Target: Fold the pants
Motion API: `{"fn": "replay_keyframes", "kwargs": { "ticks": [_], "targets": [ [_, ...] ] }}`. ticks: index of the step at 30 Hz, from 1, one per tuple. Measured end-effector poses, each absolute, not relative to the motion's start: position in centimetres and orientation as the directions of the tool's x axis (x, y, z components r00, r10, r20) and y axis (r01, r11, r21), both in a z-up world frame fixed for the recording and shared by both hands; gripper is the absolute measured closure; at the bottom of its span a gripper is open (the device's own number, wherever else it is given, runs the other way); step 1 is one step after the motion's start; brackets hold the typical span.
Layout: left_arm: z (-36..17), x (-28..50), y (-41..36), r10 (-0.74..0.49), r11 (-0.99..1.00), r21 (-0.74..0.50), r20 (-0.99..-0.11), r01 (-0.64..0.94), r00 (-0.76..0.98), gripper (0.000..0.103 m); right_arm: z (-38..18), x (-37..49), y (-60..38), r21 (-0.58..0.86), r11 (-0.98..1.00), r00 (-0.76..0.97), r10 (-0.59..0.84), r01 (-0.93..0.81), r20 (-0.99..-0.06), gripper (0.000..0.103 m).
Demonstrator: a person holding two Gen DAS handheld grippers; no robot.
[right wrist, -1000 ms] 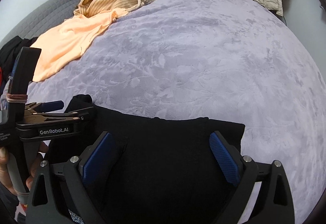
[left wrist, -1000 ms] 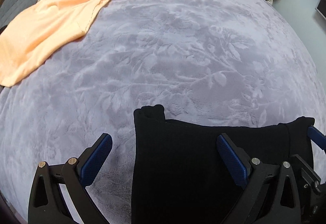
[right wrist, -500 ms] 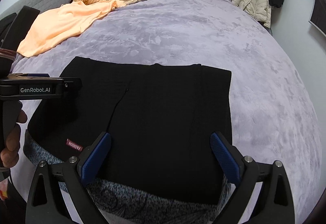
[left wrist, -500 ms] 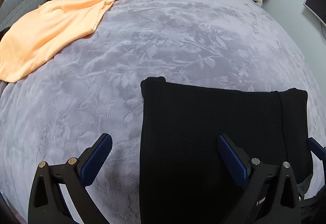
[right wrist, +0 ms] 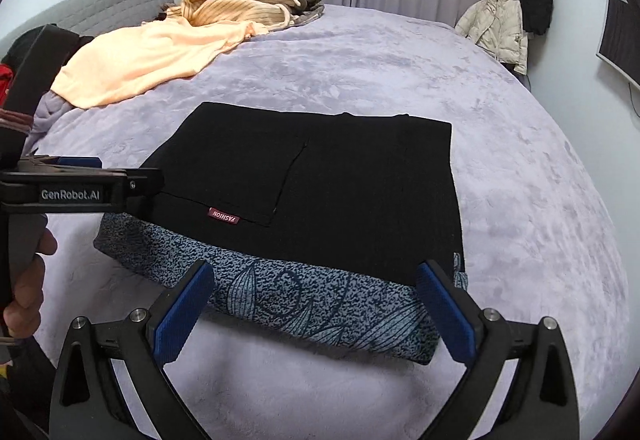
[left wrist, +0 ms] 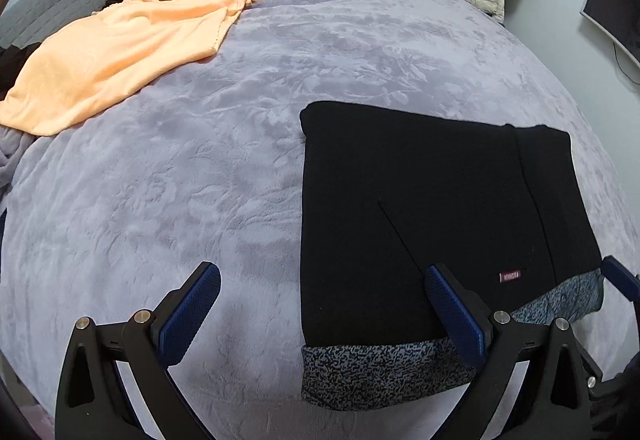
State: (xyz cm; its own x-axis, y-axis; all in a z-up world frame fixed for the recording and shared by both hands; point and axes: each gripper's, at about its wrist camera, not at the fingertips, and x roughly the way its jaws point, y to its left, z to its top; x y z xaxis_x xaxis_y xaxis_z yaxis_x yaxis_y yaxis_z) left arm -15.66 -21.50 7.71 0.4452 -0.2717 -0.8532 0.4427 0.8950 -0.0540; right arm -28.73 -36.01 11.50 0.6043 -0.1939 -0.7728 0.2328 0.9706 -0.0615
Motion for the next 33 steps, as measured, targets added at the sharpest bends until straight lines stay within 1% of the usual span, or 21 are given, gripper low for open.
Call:
{"fn": "replay_keyframes", "kwargs": {
  "ticks": [1, 3, 8, 11, 14, 16, 18, 20, 22, 25, 30, 33],
  "targets": [
    [7.2, -15.5, -21.6, -0.265, 0.895, -0.05, -0.859, 0.443, 0.439, 0.001, 11.0, -28.4, -36.0, -0.054, 0.974, 0.592, -0.178, 0.222, -0.786, 0.002],
    [6.4, -14.9, -21.5, -0.281, 0.896, -0.084, -0.868, 0.437, 0.409, 0.0, 9.5, -27.5, -36.5, -0.061, 0.97, 0.549, -0.183, 0.233, -0.815, 0.001],
    [4.8, -14.3, -21.4, -0.309, 0.897, -0.133, -0.871, 0.421, 0.383, 0.0, 8.5, -26.3, -36.5, -0.105, 0.972, 0.538, -0.205, 0.21, -0.818, 0.0],
    [5.5, -14.9, -21.6, -0.291, 0.894, -0.095, -0.866, 0.439, 0.406, 0.0, 8.5, -26.3, -36.4, -0.113, 0.974, 0.531, -0.203, 0.197, -0.823, 0.0],
    [7.7, -16.0, -21.7, -0.272, 0.896, -0.042, -0.839, 0.443, 0.471, 0.0, 10.7, -27.4, -36.8, -0.079, 0.973, 0.558, -0.189, 0.215, -0.808, 0.0],
    [9.1, -17.0, -21.9, -0.274, 0.895, -0.013, -0.806, 0.447, 0.525, 0.0, 11.8, -28.4, -36.8, -0.058, 0.97, 0.586, -0.189, 0.235, -0.788, 0.0],
    [9.9, -17.6, -22.4, -0.302, 0.881, -0.021, -0.794, 0.473, 0.527, 0.0, 12.9, -29.0, -37.1, -0.072, 0.96, 0.595, -0.227, 0.272, -0.771, 0.0],
    [10.2, -18.0, -23.2, -0.335, 0.857, -0.04, -0.801, 0.514, 0.496, 0.0, 13.3, -29.0, -37.3, -0.111, 0.944, 0.576, -0.28, 0.31, -0.768, 0.0],
    [10.4, -18.4, -23.8, -0.326, 0.857, -0.028, -0.803, 0.514, 0.5, 0.0, 13.5, -29.0, -37.4, -0.13, 0.934, 0.564, -0.307, 0.332, -0.767, 0.0],
    [10.5, -19.0, -24.3, -0.29, 0.869, 0.007, -0.803, 0.495, 0.52, 0.0, 13.8, -29.4, -38.0, -0.121, 0.929, 0.561, -0.312, 0.351, -0.767, 0.0],
    [9.8, -19.3, -24.8, -0.243, 0.88, 0.024, -0.835, 0.475, 0.493, 0.0, 14.0, -29.7, -38.9, -0.115, 0.924, 0.56, -0.317, 0.365, -0.765, 0.0],
    [9.8, -19.5, -24.7, -0.229, 0.891, 0.029, -0.833, 0.454, 0.504, 0.0, 13.9, -29.7, -39.2, -0.106, 0.921, 0.555, -0.316, 0.376, -0.77, 0.0]
  ]
}}
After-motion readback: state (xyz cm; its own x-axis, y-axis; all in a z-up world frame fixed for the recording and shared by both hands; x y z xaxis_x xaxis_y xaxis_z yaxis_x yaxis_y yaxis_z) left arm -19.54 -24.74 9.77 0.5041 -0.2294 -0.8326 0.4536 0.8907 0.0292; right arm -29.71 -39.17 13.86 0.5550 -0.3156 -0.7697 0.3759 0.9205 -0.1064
